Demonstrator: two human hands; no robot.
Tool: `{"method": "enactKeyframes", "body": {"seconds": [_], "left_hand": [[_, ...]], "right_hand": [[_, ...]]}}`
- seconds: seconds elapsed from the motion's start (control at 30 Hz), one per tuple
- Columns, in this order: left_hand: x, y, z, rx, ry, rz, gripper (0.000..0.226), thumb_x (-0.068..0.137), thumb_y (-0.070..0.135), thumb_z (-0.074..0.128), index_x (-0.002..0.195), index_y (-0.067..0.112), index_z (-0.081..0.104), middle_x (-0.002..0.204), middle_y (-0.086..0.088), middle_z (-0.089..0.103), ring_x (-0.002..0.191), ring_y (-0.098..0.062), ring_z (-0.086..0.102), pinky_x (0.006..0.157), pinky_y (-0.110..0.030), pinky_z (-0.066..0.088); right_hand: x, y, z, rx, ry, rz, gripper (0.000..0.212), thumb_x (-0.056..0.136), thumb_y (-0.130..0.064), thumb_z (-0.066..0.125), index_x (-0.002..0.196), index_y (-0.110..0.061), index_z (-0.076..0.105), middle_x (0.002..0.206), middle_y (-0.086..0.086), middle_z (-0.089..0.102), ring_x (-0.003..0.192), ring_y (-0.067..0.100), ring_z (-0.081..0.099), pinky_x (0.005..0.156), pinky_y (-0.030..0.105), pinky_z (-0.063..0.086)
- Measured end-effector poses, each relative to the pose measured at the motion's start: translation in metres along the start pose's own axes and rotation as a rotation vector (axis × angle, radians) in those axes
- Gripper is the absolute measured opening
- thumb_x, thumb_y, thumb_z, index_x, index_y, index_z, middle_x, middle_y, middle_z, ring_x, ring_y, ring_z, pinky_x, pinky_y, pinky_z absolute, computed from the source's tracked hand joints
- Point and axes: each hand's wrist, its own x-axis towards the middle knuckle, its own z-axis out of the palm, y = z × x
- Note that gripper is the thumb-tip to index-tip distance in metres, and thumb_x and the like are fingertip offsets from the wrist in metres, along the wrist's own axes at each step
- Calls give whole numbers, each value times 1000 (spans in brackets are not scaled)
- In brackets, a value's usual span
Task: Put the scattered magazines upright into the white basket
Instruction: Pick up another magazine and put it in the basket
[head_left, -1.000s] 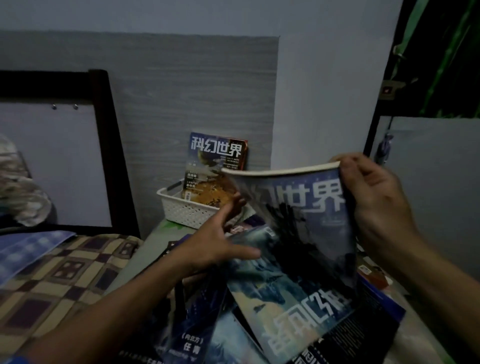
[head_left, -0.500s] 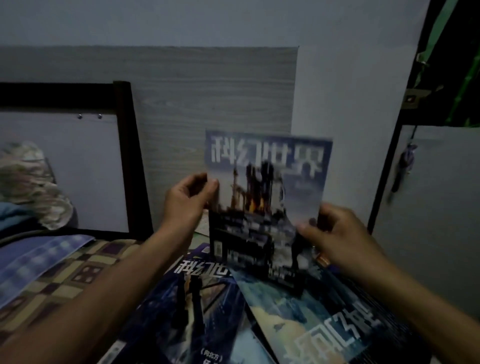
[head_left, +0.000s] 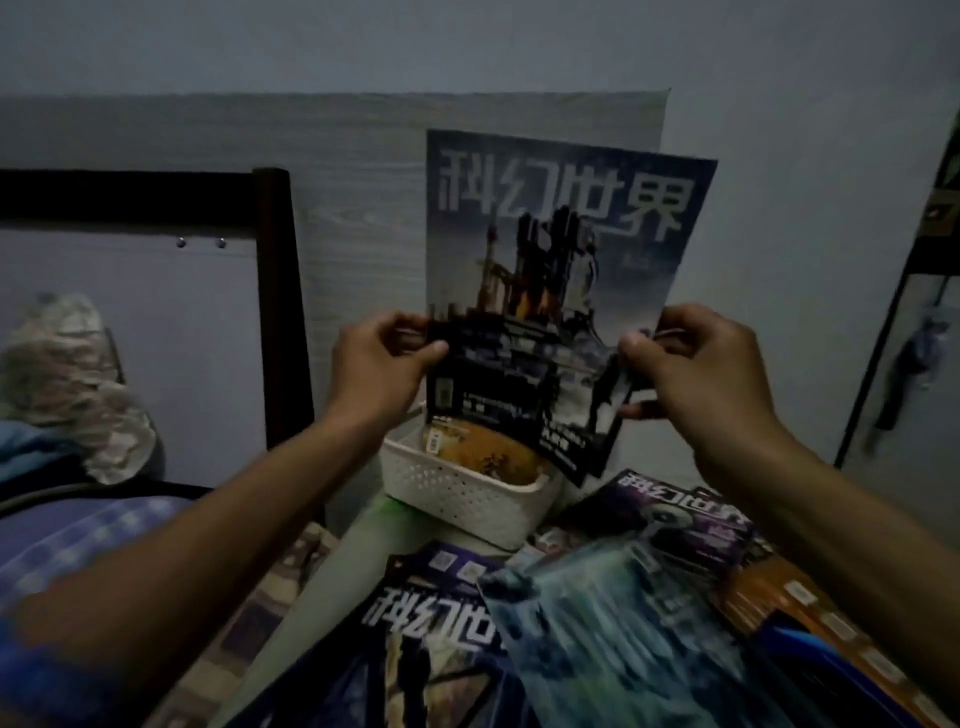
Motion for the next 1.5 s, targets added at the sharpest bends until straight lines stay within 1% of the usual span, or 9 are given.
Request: {"method": "enactKeyframes", "body": {"seconds": [0.13,0.33,0.5,0.67,0.87,0.97,1.1,1.3,1.5], "left_hand": [[61,-35,12,165,5,-4,17,85,9,72,84,23,62,92,-6,70,86,-20,67,79,-36,56],[79,-137,42,593,-35,-77,19,83,17,74,73,18,58,80,-3,65,79,-23,63,66,-28,40],[77,-175,58,743,-130,-119,19,83,25,74,73,19,59,87,-9,68,74,-25,58,63,-30,41],[77,-178,60,732,-124,-155,33,81,35,75,108,21,63,107,-3,71,94,-25,65,79,-35,52],[39,-156,48,355,-138,-170,42,86,26,71,125,15,58,127,-8,62,113,-24,60,90,-36,51],[0,-134,41,551,-159,112,31,85,20,68,115,13,62,120,-12,60,111,-30,57,89,-40,49],[-52,-75,38,738,-630,433,22,87,26,64,108,18,65,100,-4,69,89,-23,61,76,-37,51],[-92,-29,59,937,-1164,-10,63,76,69,64,112,17,67,113,-1,68,91,-18,62,84,-34,52],[-110,-14,63,843,-854,19,51,71,43,83,110,15,65,108,-5,69,92,-22,64,78,-31,51]], "right_hand": [[53,40,53,-19,21,69,15,93,-15,63,80,-24,62,88,3,68,84,23,68,74,53,60],[60,134,103,-127,26,195,20,88,-18,72,108,-16,75,97,-2,74,89,19,69,86,43,58],[53,175,109,-291,75,134,15,90,-20,68,102,-14,76,85,1,70,76,15,64,73,27,50],[56,183,112,-326,163,184,14,83,-21,76,85,-15,63,74,-3,63,70,16,62,60,27,47],[38,153,80,-189,-138,193,8,89,-17,69,84,-17,63,80,1,66,79,23,67,72,35,54],[6,128,44,-299,-232,36,8,91,-21,67,84,-23,64,81,-6,66,80,17,66,73,34,55],[-53,97,-18,-519,-527,-16,4,89,-25,69,88,-25,66,87,-10,69,77,2,65,68,24,52],[-104,80,-93,-944,-582,22,27,79,-56,63,93,-34,62,94,-13,70,81,3,63,74,31,53],[-139,72,-120,-907,-730,222,41,83,-52,67,119,-40,52,115,-17,55,98,3,53,69,12,36]]}}
